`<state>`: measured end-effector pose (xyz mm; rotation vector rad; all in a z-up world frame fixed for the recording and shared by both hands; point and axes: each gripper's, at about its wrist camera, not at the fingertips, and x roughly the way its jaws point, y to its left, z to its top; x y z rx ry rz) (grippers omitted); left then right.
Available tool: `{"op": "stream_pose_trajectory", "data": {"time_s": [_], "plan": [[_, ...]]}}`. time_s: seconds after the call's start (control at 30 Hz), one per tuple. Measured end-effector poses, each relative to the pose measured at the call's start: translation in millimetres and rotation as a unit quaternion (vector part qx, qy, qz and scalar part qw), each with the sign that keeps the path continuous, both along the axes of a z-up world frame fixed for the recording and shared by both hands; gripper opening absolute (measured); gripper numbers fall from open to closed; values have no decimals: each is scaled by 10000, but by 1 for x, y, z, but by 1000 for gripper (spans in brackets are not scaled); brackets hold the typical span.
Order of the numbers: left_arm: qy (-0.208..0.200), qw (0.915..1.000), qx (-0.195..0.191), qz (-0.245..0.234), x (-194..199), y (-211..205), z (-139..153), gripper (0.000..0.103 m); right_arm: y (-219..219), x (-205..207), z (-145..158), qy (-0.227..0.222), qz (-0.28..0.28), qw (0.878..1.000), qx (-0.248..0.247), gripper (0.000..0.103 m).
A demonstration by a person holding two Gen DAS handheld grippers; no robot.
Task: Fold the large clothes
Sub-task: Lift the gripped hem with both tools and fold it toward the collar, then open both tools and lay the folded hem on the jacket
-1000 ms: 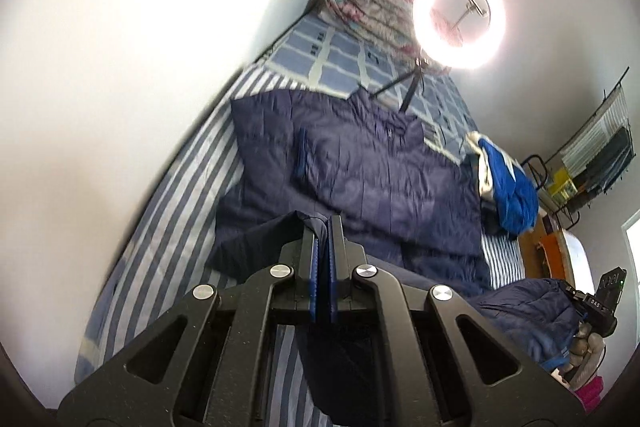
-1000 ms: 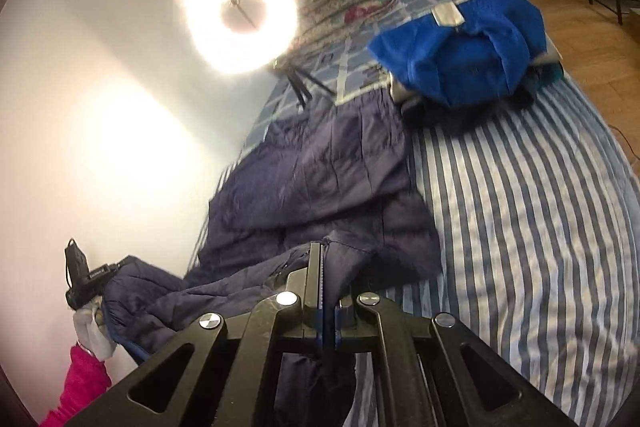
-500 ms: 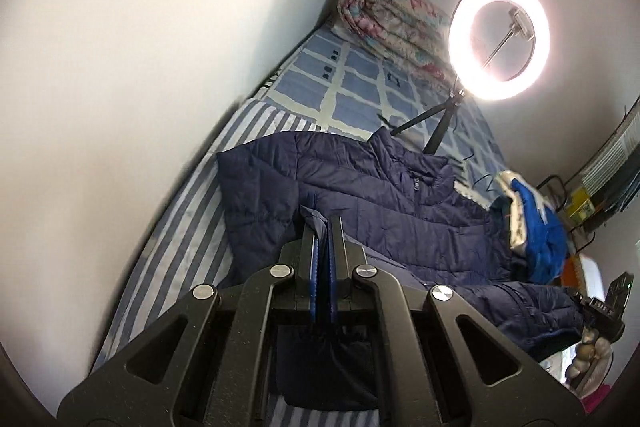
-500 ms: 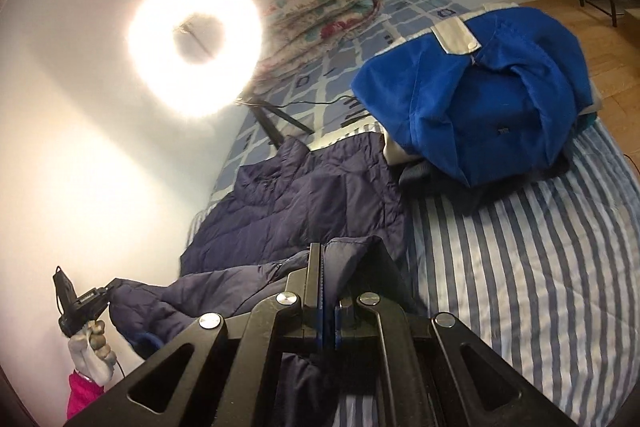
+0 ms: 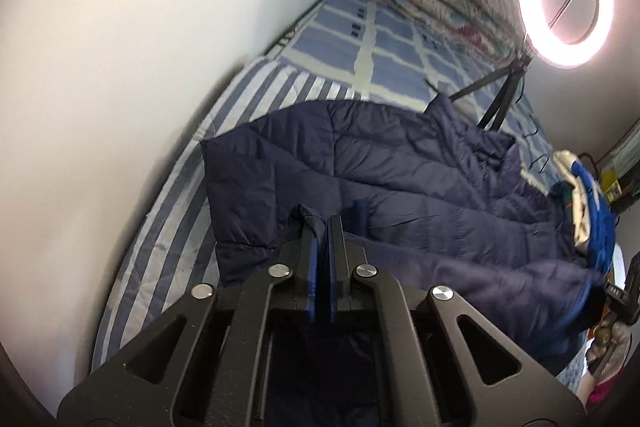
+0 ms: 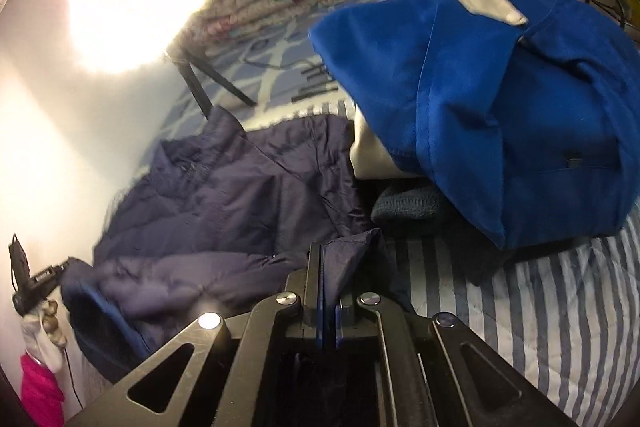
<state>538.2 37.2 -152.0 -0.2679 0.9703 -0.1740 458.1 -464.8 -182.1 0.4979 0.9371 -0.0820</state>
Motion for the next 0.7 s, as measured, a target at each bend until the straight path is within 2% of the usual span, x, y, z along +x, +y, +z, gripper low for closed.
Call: {"op": "stream_pose_trajectory", "data": {"time_s": [0.07,0.13,0.2,0.27,0.3,0.33,0.37,0.4,0.47,0.5,0.6,0.7], "plan": [[36,10000,39,-62,3,0,-7,3,-3,0,-8,22,40,10000,35,6],[1,9999,82,-119,4,0,-6,9,-5,-2,-9,-28,65,9999,128,23],[-47,9999,88,-138,3,1,-2,17,-11,-8,-6,-201,118,9995,236,27],[-167,9996,140,-176,0,2,7,37,-19,-19,1,-346,111,9987,350,34],[-262,9993,190,-183,-1,2,14,40,-24,-27,5,-439,96,9981,411,42],[-369,9988,258,-167,-3,3,20,47,-28,-38,10,-564,77,9975,421,45],[-499,9982,312,-131,-6,4,28,55,-32,-49,14,-651,30,9971,388,45],[-624,9975,303,-113,-10,7,36,58,-37,-59,16,-721,-14,9966,392,46],[-799,9963,288,-153,-22,10,47,59,-42,-78,19,-817,21,9954,502,46],[-858,9958,285,-162,-28,11,49,59,-41,-81,21,-846,80,9952,486,40],[-945,9945,48,-447,-57,13,50,59,-23,-94,21,-855,670,9935,344,33],[-788,9930,45,-883,-80,6,37,59,10,-93,16,-696,1410,9876,-26,29]]}}
